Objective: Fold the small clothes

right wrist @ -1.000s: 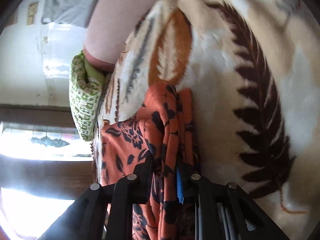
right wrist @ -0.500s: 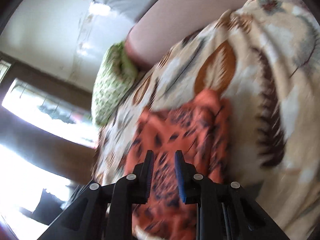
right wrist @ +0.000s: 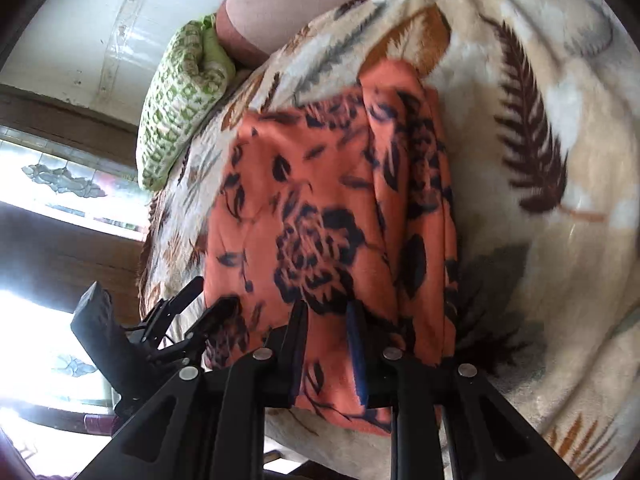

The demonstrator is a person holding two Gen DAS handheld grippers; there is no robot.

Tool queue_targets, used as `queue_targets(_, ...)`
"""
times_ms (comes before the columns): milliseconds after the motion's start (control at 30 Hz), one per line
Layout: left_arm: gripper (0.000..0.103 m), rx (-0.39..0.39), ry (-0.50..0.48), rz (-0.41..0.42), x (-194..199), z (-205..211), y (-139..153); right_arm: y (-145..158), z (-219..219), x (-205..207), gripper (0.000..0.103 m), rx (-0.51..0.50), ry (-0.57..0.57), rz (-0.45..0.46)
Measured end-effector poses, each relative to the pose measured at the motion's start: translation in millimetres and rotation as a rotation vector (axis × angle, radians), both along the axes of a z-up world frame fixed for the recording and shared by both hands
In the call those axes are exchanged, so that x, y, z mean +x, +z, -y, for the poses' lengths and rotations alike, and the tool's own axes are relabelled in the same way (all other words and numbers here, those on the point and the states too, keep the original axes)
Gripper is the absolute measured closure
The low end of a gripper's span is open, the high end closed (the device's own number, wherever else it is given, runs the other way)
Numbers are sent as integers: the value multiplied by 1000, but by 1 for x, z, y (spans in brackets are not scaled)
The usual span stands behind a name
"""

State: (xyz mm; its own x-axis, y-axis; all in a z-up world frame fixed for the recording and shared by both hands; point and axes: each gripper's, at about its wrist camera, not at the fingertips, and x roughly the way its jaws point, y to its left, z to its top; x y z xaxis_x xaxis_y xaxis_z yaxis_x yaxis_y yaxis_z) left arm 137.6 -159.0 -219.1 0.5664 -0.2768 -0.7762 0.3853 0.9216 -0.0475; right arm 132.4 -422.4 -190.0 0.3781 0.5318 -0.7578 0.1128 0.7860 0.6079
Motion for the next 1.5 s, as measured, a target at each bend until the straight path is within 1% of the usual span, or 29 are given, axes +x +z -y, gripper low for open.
queue_targets(33,26,-11,8,3,10,-2,6,0,0,0,80,0,0,0)
queue_targets(67,26,-15,23,3,23,-2,11,6,3,6,80,1,-25,24)
queue_targets(100,26,-11,39,5,32,-1,14,10,6,16,80,6,-60,43)
queue_targets(133,26,-2,59,13,46,0,18,11,13,33,80,13,-132,55)
queue_targets(200,26,20,77,25,72,7,19,2,14,49,80,34,-184,53)
queue_targets(300,26,39,98,-1,113,23,14,-19,27,63,80,114,-268,48)
queue_targets(333,26,49,102,-8,122,26,11,-27,24,70,81,144,-283,52)
queue_targets(367,26,70,109,-19,132,30,6,-27,24,70,81,144,-283,52)
queue_targets(400,26,97,116,-36,142,35,0,-38,27,75,80,168,-298,38)
queue_targets(433,26,119,119,-59,152,41,-10,-62,33,81,80,193,-330,-28)
queue_targets(467,26,136,117,-77,159,46,-19,-72,36,83,80,228,-329,-44)
queue_targets(533,24,163,116,-114,166,50,-37,-74,44,83,80,248,-325,-43)
queue_targets(567,24,158,119,-119,166,50,-41,-72,45,83,80,244,-322,-38)
queue_targets(700,24,137,131,-81,150,41,-28,-62,46,70,80,218,-294,-3)
queue_targets(733,24,119,140,-78,140,35,-22,-55,43,67,78,216,-278,16)
queue_targets(800,24,80,146,-66,123,25,-13,-45,32,59,79,219,-234,65)
queue_targets(867,24,51,140,-42,94,14,-1,-34,26,39,79,231,-180,101)
queue_targets(933,24,49,122,-13,67,8,7,-30,23,31,79,230,-163,107)
queue_targets(1033,24,58,77,17,25,3,12,-17,2,4,79,208,-87,118)
queue_targets(1067,24,60,53,23,14,3,12,-15,-5,-6,79,187,-63,108)
queue_targets(1100,24,72,25,28,0,3,9,-15,-5,-6,79,187,-63,108)
queue_targets(1167,24,105,-6,29,-18,5,0,-20,-16,-30,79,127,-34,64)
queue_targets(1233,24,122,-26,33,-29,5,-13,-35,-21,-44,79,75,-33,-4)
queue_targets(1267,24,123,-23,38,-32,5,-18,-42,-22,-49,80,73,-23,-19)
queue_targets(1333,23,89,0,41,-35,0,-23,-55,-28,-56,80,93,-1,-41)
queue_targets(1400,23,73,-2,28,-33,-1,-22,-59,-31,-60,80,86,-5,-53)
queue_targets(1467,23,55,-21,33,-31,-3,-22,-53,-34,-62,80,56,-3,-47)
queue_targets(1500,22,41,-30,47,-31,-4,-24,-53,-34,-62,80,56,-3,-47)
